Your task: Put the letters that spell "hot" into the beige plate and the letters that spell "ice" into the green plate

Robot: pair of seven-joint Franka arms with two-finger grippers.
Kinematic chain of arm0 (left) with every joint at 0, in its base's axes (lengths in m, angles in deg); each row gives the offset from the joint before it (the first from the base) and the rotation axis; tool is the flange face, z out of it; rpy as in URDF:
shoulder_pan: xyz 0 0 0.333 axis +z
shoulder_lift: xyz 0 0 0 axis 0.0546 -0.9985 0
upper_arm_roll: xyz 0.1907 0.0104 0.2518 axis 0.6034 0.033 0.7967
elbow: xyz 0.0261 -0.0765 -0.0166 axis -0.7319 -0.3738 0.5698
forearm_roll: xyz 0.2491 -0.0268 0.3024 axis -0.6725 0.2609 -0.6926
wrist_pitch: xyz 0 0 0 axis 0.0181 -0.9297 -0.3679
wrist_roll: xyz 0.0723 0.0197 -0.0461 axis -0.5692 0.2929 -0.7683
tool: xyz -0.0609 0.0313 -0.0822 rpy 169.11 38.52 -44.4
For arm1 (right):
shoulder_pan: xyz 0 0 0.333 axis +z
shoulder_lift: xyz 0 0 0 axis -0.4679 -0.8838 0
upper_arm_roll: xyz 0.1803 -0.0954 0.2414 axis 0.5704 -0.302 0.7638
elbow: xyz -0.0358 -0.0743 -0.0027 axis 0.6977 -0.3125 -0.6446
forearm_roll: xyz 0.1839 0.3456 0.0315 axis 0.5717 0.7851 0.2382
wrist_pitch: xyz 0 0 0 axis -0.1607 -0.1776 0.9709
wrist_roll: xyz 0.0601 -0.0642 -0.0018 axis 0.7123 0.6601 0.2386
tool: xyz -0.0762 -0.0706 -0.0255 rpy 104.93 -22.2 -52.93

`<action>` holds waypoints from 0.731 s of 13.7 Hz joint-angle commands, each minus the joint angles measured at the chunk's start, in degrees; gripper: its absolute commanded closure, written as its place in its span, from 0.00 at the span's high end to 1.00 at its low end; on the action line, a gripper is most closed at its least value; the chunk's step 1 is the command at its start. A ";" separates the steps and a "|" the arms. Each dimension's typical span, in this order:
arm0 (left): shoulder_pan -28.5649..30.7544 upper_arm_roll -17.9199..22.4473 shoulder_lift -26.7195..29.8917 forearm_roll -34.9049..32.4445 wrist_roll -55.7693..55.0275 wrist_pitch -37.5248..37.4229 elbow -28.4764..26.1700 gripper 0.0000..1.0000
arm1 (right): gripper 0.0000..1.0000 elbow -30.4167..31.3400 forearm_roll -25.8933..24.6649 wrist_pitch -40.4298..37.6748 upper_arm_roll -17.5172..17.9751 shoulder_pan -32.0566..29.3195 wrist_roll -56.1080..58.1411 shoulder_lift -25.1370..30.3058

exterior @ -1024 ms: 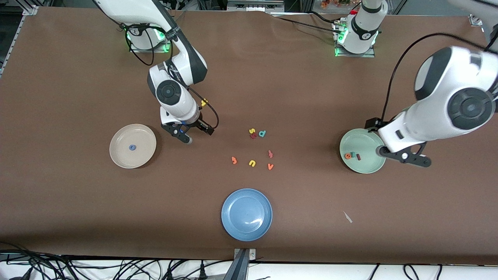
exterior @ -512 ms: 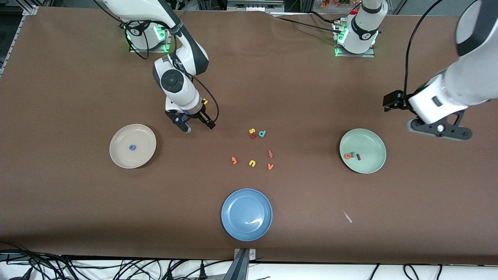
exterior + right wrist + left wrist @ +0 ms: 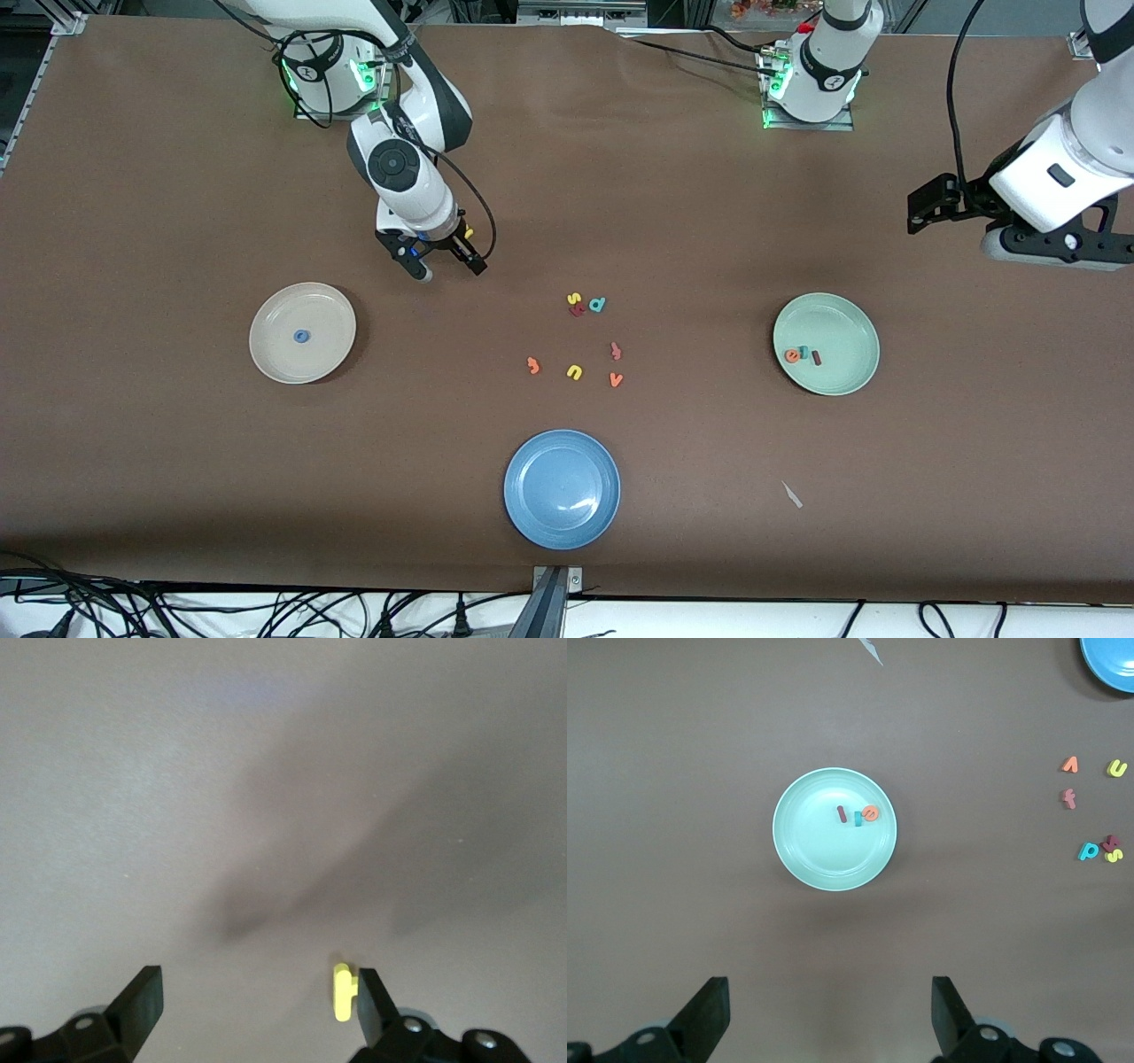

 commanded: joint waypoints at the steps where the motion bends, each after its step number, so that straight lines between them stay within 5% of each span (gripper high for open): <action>1: -0.22 0.88 2.56 0.78 -2.81 -0.09 -2.84 1.00 | 0.97 5.24 1.18 5.04 1.41 0.08 -2.16 2.28; 10: 1.01 0.53 2.03 0.18 -2.22 -1.25 -0.29 1.00 | 0.96 10.70 1.18 10.76 2.82 0.08 -2.78 3.16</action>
